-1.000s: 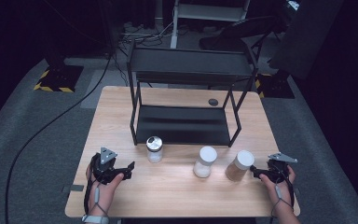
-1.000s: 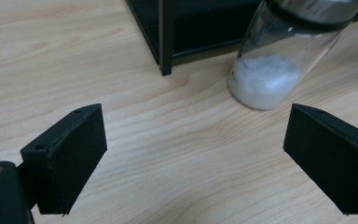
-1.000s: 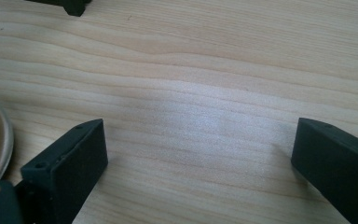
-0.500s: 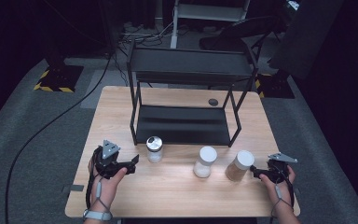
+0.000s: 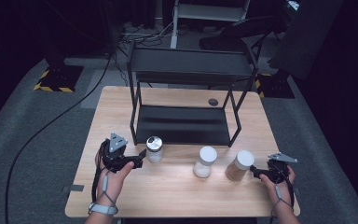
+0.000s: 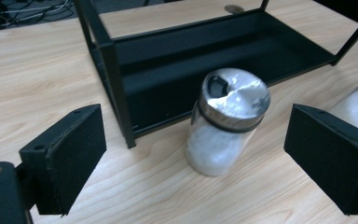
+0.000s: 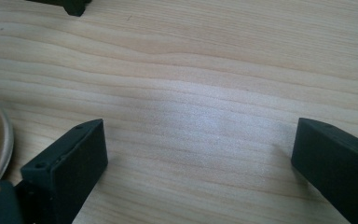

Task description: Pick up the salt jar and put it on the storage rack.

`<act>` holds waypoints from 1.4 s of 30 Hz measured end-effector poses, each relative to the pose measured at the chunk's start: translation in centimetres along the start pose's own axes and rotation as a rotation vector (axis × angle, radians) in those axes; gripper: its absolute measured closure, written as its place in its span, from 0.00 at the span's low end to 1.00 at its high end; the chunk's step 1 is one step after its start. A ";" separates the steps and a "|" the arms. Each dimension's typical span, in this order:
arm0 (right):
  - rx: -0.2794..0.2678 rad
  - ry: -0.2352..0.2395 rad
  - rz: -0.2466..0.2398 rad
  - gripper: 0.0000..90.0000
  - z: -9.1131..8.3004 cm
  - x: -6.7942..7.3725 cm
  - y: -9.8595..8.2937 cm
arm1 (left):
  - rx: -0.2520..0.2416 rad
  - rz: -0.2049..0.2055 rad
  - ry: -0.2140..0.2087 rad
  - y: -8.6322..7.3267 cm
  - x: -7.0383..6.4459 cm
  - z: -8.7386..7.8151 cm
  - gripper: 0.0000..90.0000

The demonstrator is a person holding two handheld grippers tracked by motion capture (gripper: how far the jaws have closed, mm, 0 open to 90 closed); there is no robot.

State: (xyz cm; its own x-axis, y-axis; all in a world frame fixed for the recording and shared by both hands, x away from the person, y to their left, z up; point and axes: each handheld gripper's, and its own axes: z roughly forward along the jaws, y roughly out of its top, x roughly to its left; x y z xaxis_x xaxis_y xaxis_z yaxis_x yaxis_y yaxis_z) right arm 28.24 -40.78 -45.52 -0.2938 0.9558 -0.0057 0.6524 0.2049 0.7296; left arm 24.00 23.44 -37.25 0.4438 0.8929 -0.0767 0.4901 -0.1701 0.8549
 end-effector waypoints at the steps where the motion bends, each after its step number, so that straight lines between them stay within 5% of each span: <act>1: 0.000 0.000 0.000 0.04 0.0 0.0 0.0 | -0.003 0.000 0.001 0.0 -0.1 0.1 0.05; 24: 0.001 0.005 -0.004 0.04 0.0 -0.1 0.0 | -0.034 -0.019 -0.034 0.4 -1.8 3.3 0.04; 31: 0.000 0.008 -0.006 0.04 0.0 -0.2 0.0 | -0.017 0.015 -0.013 0.4 -2.6 4.6 0.04; 42: 0.000 0.010 -0.008 0.03 0.0 -0.3 0.0 | 0.019 0.006 -0.001 0.1 -3.0 6.5 0.05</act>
State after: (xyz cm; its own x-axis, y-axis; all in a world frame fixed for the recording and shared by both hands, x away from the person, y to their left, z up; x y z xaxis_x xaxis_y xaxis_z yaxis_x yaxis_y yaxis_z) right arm 28.33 -41.02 -45.52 -0.3060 0.9520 -0.0043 0.6504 0.2124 0.7293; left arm 27.57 18.04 -40.28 0.4472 0.8915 -0.0720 0.5019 -0.1835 0.8453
